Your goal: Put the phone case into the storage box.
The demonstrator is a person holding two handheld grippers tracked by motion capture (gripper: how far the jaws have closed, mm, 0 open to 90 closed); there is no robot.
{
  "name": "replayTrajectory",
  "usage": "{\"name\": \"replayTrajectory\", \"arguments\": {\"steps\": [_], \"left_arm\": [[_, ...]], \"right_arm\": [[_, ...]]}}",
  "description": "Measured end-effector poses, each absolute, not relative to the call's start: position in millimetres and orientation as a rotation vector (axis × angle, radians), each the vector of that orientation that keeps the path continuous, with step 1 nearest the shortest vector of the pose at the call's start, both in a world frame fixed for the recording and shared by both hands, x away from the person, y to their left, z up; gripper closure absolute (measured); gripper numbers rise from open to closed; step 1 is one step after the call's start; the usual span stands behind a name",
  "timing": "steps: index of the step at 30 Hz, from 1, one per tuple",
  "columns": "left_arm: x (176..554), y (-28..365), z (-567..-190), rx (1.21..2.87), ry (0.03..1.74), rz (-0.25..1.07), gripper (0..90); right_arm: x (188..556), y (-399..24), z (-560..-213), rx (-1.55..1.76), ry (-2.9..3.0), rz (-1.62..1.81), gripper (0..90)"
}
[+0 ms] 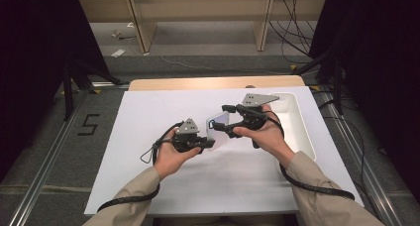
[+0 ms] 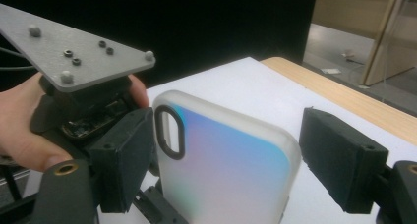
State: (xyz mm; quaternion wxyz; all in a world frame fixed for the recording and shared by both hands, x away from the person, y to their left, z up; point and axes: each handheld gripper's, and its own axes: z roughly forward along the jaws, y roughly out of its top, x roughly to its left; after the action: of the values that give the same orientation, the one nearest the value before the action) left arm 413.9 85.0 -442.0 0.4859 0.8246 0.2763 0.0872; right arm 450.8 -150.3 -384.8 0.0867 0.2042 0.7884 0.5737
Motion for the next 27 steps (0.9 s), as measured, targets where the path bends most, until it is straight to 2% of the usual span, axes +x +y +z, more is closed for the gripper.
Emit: {"name": "replayTrajectory", "arguments": {"steps": [10,19,27], "left_arm": [[413.7,86.9,-440.0,1.989,0.741,0.255,80.8],[412.7,85.6,-438.0,1.979,0.787,0.289,80.8],[411.1,83.1,-436.8,1.978,0.824,0.325,80.8]], "right_arm": [[452.2,-153.7,-386.0,0.690,2.270,1.702,16.1],[451.8,-152.6,-389.5,0.718,2.225,1.682,15.2],[449.7,-148.5,-392.1,0.733,2.201,1.668,8.5]]}}
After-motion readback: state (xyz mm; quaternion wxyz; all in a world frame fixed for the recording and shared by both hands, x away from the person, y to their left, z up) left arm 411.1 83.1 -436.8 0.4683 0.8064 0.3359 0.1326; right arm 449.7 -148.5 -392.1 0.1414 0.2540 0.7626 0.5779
